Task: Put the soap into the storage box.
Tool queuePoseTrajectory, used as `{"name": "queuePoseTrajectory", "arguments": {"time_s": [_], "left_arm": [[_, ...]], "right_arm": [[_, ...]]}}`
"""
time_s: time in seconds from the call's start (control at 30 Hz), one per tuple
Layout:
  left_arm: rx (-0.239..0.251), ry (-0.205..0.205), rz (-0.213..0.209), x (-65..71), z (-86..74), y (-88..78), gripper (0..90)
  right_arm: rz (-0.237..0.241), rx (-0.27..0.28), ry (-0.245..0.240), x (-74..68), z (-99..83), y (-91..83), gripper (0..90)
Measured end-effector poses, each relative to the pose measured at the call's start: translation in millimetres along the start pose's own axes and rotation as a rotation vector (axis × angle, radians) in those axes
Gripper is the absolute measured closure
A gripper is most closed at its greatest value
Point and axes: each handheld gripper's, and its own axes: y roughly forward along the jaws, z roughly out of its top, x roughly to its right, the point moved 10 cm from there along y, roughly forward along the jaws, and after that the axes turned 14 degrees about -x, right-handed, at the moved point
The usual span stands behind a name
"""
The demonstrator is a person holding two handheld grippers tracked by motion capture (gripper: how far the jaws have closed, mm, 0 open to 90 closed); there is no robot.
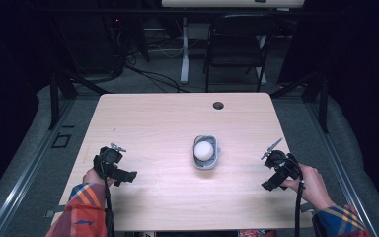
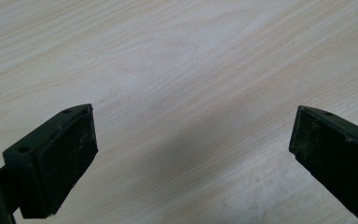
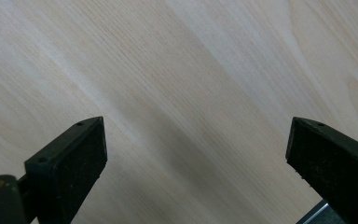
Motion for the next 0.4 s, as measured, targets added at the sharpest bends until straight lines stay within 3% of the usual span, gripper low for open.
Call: {"name": "queuePoseTrajectory", "arguments": {"time_s": [0.1,0.13,0.2,0.4], "left_arm": [[0.004,0.016,-0.005,3.0,0.7,-1.1,0.9],[0.005,0.020,-0.007,4.0,0.9,-1.0,0.9],[-0.002,0.033,-0.009,5.3,0.6,-0.2,0.9],[-0.016,0.045,-0.016,7.2,1.0,2.4,0.9]], "right_arm": [[0.016,-0.014,0.003,-0.6,-4.6,6.6,5.3],[0.005,-0.042,-0.008,-0.1,-7.0,9.2,5.6],[0.030,-0.054,-0.025,-3.1,-7.4,11.6,6.1],[0.036,-0.072,-0.035,-3.1,-6.3,16.5,8.4]]}}
